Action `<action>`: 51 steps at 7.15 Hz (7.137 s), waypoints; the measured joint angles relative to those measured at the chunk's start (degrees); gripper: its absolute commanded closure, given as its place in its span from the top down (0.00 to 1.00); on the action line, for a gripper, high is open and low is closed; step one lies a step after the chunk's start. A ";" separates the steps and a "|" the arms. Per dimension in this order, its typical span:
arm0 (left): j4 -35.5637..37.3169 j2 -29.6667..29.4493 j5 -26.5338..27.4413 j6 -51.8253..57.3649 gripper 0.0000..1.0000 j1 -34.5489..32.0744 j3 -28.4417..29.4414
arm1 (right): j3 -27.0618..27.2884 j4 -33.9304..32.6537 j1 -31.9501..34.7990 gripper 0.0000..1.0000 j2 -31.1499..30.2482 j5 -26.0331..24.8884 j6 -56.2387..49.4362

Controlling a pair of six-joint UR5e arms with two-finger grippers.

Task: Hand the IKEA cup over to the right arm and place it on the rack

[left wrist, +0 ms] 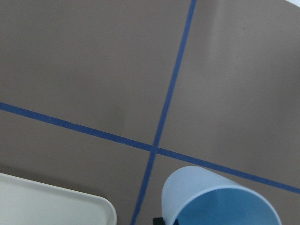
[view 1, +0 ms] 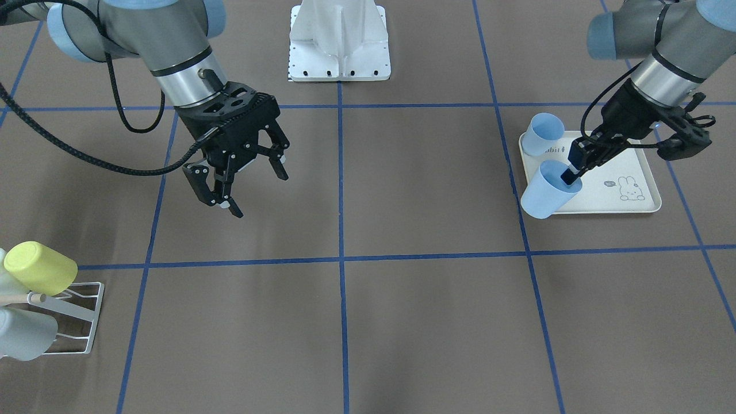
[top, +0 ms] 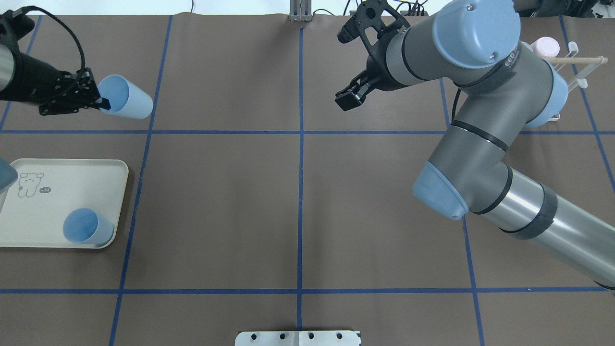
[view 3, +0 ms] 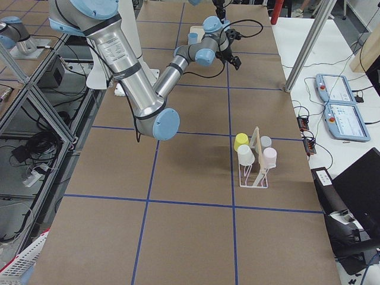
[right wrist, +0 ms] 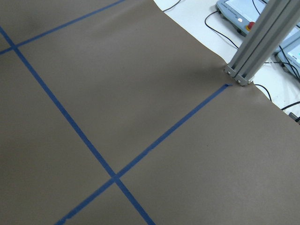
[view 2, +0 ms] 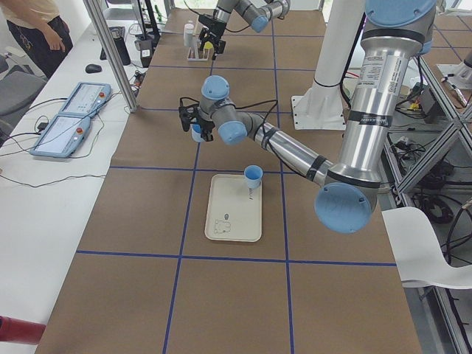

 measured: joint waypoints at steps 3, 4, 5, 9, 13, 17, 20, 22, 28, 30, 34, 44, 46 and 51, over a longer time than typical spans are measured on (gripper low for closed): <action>-4.57 -8.91 -3.37 -19.17 0.00 0.05 -0.43 | -1.57 10.28 -2.77 0.99 1.21 -3.37 -2.88; -7.90 -10.72 -4.30 -25.01 0.00 0.15 -0.28 | -4.16 19.40 -4.10 0.99 0.95 -4.74 -3.34; -9.96 -12.70 -5.82 -29.77 0.00 0.27 -0.20 | -7.44 29.04 -5.44 0.99 0.74 -6.49 -3.59; -11.77 -17.53 -7.89 -36.80 0.00 3.68 -0.06 | -14.80 53.34 -8.98 0.99 -0.07 -10.91 -7.83; -11.73 -18.22 -7.76 -36.52 0.00 6.60 0.37 | -14.01 54.47 -9.15 0.99 0.57 -11.38 -16.61; -11.72 -20.22 -7.58 -36.44 0.00 7.22 2.31 | -12.42 54.45 -9.49 0.99 0.64 -11.79 -18.05; -11.69 -20.52 -7.56 -36.28 0.00 7.33 2.80 | -11.58 54.47 -10.29 0.89 0.68 -13.46 -18.00; -11.68 -20.63 -7.50 -36.21 0.00 7.33 2.90 | -11.08 54.45 -11.27 0.84 0.65 -16.04 -18.02; -11.78 -20.88 -7.53 -32.89 1.00 6.85 2.84 | -11.06 54.05 -12.17 0.63 -0.21 -18.26 -18.45; -11.82 -20.43 -7.83 -32.42 1.00 5.18 2.56 | -10.98 51.81 -11.26 0.54 -0.59 -18.23 -18.13; -11.35 -10.82 -7.37 -17.37 1.00 3.35 1.92 | -1.44 24.63 -2.88 0.40 -2.42 -15.23 -19.02; -11.32 -7.01 -7.14 -11.06 1.00 2.64 2.30 | 5.23 16.03 25.51 0.40 -37.91 -14.94 -102.82; -11.43 -7.01 -7.14 -11.08 1.00 2.67 2.31 | 3.66 15.96 24.57 0.41 -39.55 -23.04 -111.91; -11.45 -6.95 -7.14 -11.06 1.00 2.67 2.39 | -0.45 15.95 14.12 0.41 -40.75 -42.62 -114.99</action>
